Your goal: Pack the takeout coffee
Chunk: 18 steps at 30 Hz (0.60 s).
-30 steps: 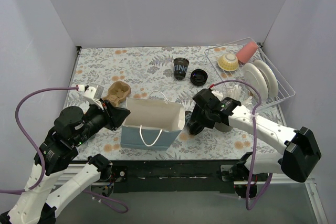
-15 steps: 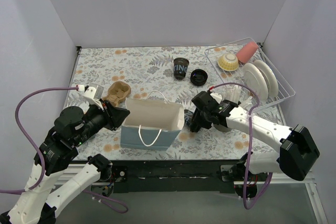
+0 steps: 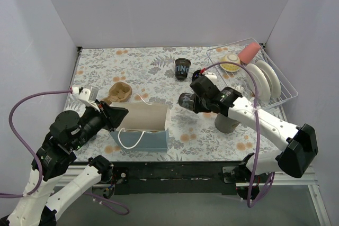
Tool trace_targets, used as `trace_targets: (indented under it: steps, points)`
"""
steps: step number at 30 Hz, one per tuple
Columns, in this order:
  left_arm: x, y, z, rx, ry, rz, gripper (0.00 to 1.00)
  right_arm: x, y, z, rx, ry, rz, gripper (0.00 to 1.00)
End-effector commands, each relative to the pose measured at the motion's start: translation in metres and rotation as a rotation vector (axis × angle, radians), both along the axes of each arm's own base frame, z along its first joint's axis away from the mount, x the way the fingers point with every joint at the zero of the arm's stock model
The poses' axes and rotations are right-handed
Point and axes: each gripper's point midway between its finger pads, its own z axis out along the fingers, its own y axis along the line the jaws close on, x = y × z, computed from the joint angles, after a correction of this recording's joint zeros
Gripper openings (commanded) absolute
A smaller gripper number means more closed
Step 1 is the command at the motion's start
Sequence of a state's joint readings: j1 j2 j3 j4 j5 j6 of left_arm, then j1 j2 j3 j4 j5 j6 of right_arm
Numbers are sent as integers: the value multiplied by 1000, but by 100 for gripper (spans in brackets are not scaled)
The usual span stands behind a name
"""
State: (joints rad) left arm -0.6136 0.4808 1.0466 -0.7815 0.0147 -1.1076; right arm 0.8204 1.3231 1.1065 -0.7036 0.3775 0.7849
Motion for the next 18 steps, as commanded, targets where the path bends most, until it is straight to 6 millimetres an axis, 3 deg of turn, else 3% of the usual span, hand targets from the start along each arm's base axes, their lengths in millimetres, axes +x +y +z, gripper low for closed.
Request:
trace_targets:
  steps: [1, 8, 12, 18]
  points:
    - [5, 8, 16, -31, -49, 52, 17, 14, -20, 32, -257, -60, 161, 25]
    - [10, 9, 24, -44, -79, 75, 19, 16, -38, 43, -485, -16, 347, 26]
    - [15, 13, 37, -39, -101, 104, 32, 17, -45, 40, -587, 33, 421, 26]
    - [23, 21, 56, -24, -154, 156, 43, 15, -53, 37, -729, 89, 515, 27]
